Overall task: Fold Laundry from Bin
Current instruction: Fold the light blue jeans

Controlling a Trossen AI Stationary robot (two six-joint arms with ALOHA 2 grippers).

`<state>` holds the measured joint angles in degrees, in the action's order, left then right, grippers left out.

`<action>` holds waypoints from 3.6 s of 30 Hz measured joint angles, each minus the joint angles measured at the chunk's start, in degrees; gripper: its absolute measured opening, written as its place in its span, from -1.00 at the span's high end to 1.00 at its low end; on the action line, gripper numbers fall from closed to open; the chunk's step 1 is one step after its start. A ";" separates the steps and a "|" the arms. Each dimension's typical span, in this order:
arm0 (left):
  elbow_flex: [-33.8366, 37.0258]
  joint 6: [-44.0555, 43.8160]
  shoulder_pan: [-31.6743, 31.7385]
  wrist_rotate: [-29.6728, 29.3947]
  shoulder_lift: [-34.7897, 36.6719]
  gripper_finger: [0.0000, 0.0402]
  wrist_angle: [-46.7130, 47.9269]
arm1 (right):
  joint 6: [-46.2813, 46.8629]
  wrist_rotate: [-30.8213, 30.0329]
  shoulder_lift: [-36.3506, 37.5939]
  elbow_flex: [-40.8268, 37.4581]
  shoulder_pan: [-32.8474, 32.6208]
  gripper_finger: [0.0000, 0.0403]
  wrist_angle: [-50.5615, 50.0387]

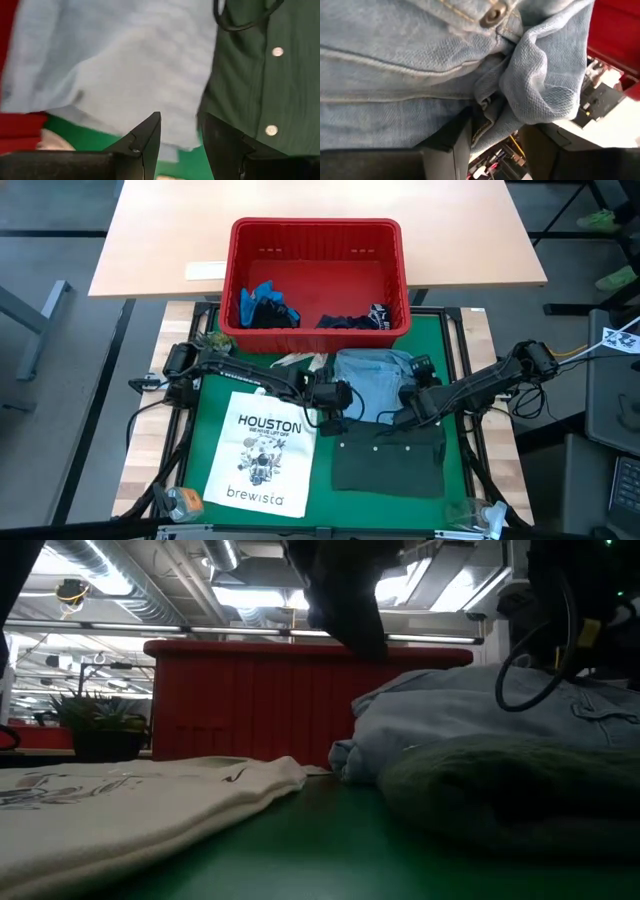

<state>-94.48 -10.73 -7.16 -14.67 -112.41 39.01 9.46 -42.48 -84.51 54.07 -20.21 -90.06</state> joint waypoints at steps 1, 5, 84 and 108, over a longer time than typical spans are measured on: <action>0.01 -0.36 -0.38 -0.06 -0.30 0.33 0.00 | -0.86 0.15 0.00 0.50 0.00 0.24 -0.06; 0.02 -0.84 -1.29 -0.64 -2.52 0.33 -1.89 | -4.02 0.59 0.04 3.42 0.00 0.24 -0.20; 6.86 -10.07 2.37 -4.38 -10.79 0.33 -4.29 | 7.37 0.19 1.92 -17.96 5.77 0.24 40.06; -1.36 -9.34 2.94 -6.16 -4.97 0.33 4.75 | 5.45 4.39 1.92 -0.63 11.56 0.24 14.58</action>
<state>-95.84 -20.07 -4.22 -20.82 -117.38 43.77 14.91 -38.09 -82.59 53.44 -8.64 -75.48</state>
